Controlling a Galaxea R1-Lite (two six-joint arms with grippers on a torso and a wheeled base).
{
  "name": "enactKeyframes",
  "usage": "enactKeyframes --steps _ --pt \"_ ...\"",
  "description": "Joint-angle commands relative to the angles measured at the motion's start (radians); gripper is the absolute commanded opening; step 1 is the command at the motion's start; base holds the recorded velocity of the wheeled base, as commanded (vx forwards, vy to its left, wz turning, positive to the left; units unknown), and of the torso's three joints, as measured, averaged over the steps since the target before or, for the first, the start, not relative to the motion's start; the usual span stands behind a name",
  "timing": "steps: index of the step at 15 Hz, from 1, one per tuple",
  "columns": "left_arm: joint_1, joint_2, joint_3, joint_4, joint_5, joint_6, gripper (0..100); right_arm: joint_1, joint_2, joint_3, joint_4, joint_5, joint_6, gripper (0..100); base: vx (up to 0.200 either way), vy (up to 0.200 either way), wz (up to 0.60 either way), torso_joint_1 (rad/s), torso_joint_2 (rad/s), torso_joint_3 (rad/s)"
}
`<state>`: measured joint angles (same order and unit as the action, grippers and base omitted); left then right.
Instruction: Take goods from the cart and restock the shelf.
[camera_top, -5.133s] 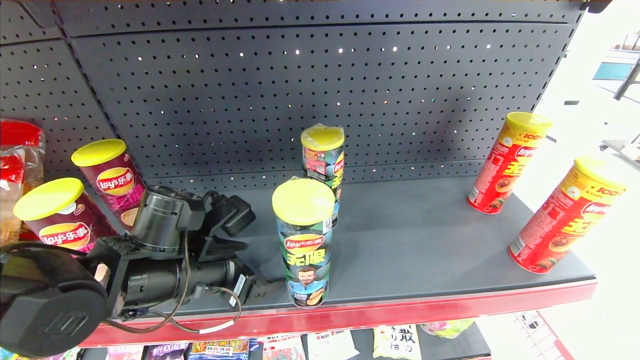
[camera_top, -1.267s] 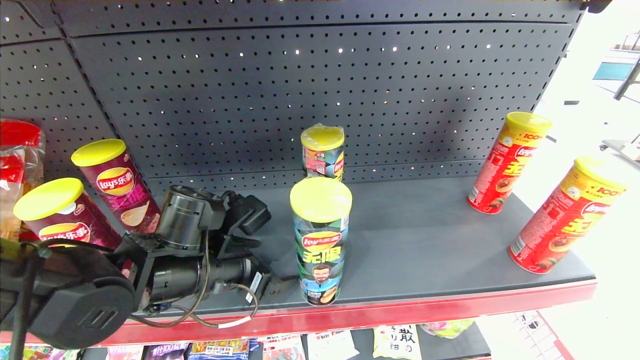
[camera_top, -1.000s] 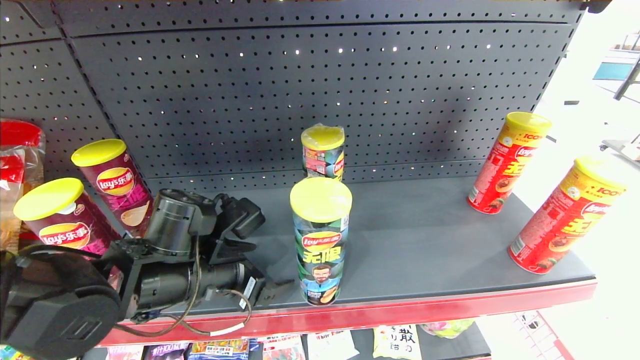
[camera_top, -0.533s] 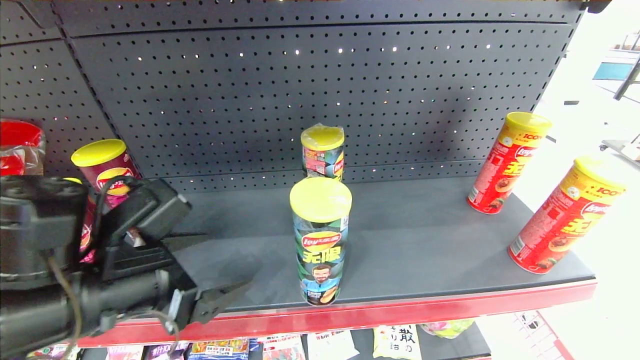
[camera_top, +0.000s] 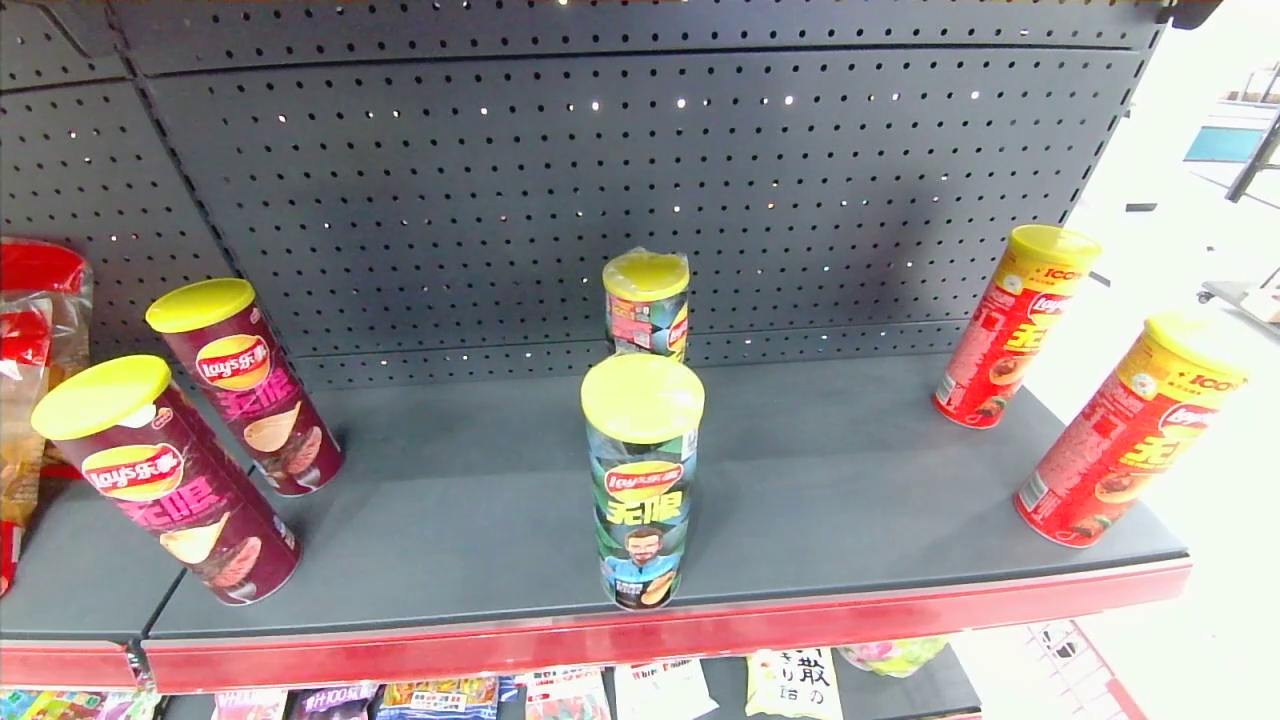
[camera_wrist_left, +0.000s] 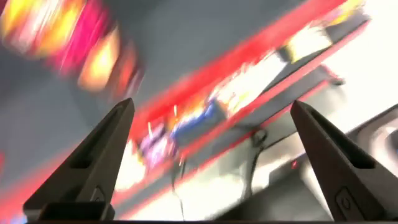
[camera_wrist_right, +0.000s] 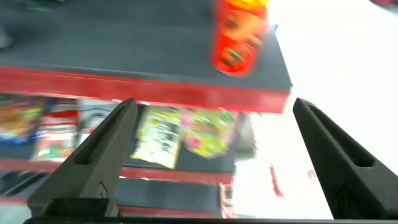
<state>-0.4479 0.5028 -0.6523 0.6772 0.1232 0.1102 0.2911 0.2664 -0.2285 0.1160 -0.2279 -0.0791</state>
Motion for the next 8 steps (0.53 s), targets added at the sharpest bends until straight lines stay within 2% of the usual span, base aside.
enactKeyframes --steps 1,2,3,5,7,8 --pt "0.322 -0.406 -0.006 0.320 0.049 -0.126 100 -0.188 -0.029 0.026 0.033 -0.005 0.004 100 0.000 0.000 0.00 0.000 0.00 0.000" --pt "0.331 -0.418 0.002 0.351 0.035 -0.169 100 -0.210 -0.058 0.044 0.033 -0.005 0.004 100 0.000 0.000 0.00 0.000 0.00 0.000" --pt "0.330 -0.414 0.005 0.318 0.006 -0.274 100 -0.222 -0.150 0.094 0.034 -0.004 -0.004 100 0.000 0.000 0.00 0.000 0.00 0.000" --pt "0.330 -0.414 0.082 0.104 -0.145 -0.285 100 -0.224 -0.177 0.141 0.013 -0.004 -0.019 100 0.000 0.000 0.00 0.000 0.00 0.000" --pt "0.330 -0.414 0.296 -0.254 -0.200 -0.280 100 -0.224 -0.177 0.147 0.010 0.085 -0.011 100 0.000 0.000 0.00 0.000 0.00 0.000" --pt "0.330 -0.414 0.427 -0.429 -0.214 -0.262 100 -0.224 -0.177 0.153 -0.002 0.128 -0.004 100 0.000 0.000 0.00 0.000 0.00 0.000"
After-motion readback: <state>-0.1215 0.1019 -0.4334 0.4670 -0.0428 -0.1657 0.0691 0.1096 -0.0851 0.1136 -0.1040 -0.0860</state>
